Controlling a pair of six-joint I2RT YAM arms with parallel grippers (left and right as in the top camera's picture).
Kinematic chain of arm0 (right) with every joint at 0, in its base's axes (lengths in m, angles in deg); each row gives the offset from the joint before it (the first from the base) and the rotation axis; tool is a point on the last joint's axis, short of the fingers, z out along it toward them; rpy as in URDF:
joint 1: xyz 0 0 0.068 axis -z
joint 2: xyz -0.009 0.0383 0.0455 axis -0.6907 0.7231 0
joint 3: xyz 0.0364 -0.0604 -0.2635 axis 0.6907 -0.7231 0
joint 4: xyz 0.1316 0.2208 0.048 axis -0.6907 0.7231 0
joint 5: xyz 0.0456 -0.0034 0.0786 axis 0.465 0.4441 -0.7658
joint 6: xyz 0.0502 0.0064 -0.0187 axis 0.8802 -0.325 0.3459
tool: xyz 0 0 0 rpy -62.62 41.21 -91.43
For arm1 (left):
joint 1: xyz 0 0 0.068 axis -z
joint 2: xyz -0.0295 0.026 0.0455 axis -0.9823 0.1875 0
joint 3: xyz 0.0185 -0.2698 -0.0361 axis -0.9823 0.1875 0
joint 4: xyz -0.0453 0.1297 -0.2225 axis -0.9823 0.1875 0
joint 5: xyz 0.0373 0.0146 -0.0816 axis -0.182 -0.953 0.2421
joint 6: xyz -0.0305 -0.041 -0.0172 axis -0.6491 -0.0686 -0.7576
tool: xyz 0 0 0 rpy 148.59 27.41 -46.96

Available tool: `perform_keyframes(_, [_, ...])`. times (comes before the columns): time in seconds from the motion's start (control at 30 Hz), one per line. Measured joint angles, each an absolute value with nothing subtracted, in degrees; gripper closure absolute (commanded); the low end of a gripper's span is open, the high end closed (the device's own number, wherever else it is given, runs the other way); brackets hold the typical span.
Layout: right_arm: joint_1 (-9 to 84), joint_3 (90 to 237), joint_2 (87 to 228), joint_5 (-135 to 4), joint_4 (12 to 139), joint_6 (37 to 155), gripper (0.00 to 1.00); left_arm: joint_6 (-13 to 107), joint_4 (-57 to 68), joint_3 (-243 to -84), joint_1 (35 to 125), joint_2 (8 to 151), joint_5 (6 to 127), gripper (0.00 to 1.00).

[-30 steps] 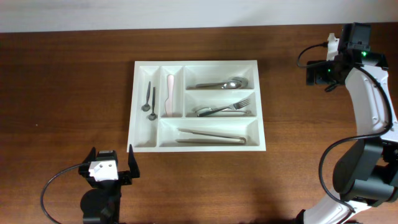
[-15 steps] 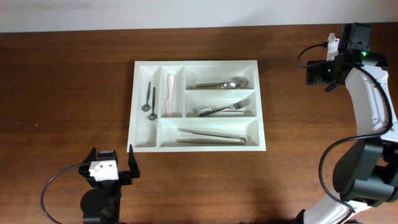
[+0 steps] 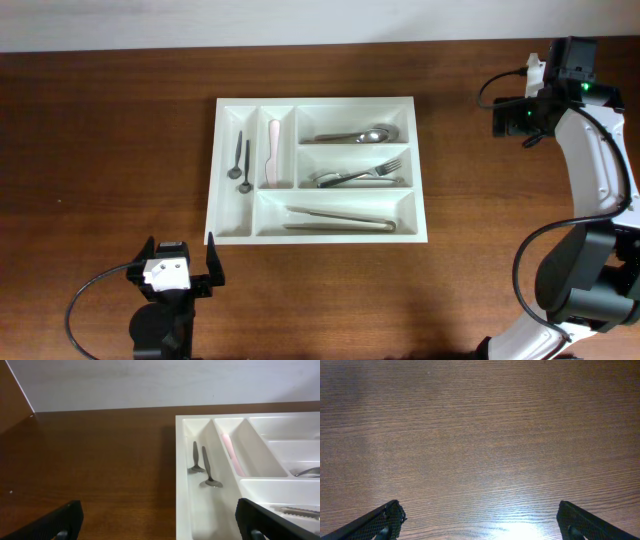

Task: Pack container

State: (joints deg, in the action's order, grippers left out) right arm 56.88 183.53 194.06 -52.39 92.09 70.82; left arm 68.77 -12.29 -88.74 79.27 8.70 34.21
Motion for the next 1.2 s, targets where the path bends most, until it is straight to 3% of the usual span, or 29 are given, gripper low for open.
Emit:
perform_keyframes(0.2, [56.44, 183.20, 191.68, -52.37, 92.12, 70.80, 0.01, 68.77, -12.29, -88.74, 79.27, 8.70, 34.21, 0.01])
perform_keyframes(0.47, [49.75, 178.44, 167.24, -53.27, 91.15, 70.82, 0.01, 68.77, -12.31, -88.74, 79.27, 8.70, 34.21, 0.01])
perform_keyframes(0.77, [39.26, 151.33, 146.52, -54.47, 64.80, 70.62, 0.01, 68.79, -12.31, -88.74, 79.27, 8.70, 34.21, 0.01])
perform_keyframes(1.2, [41.86, 123.77, 111.51, -55.91, 61.82, 70.60, 0.01, 68.77, -12.27, -88.74, 79.27, 8.70, 34.24, 0.01])
